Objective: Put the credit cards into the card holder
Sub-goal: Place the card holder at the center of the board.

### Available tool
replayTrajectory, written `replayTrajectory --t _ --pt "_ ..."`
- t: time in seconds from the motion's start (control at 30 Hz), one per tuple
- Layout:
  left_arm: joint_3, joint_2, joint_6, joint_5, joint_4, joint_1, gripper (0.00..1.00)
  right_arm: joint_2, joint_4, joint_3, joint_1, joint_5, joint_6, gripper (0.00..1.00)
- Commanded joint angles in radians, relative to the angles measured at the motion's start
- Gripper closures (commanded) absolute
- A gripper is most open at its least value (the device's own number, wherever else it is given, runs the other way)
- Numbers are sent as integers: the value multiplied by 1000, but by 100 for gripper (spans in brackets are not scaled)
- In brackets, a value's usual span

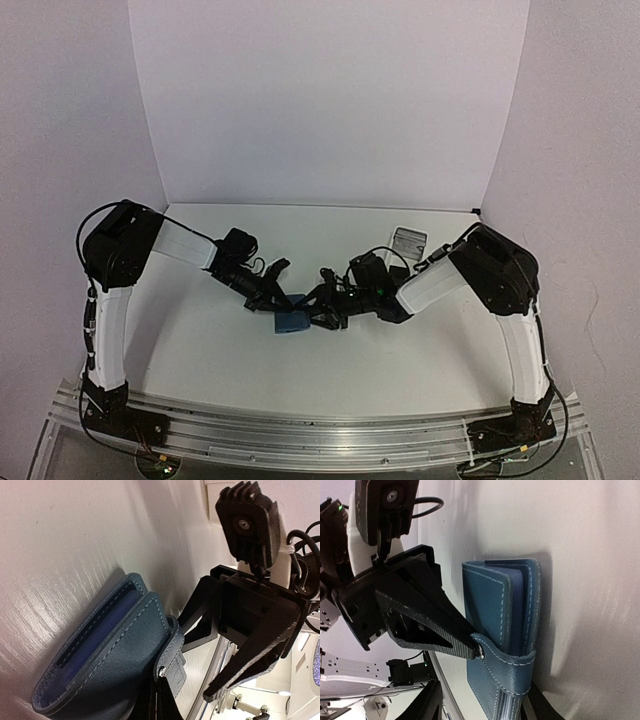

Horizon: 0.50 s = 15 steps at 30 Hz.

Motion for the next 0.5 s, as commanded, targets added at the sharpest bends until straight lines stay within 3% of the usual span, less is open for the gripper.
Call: replayTrajectory --t 0.0,0.1,0.27,0.47 --pt "24 24 51 -83 -105 0 100 -25 -143 29 -15 99 25 49" --pt "33 28 54 -89 -123 -1 100 -53 -234 54 -15 154 -26 49" --pt "69 39 73 -119 -165 -5 100 -52 -529 193 5 318 -135 51" --pt "81 32 70 -160 -245 -6 100 -36 -698 316 31 428 -248 51"
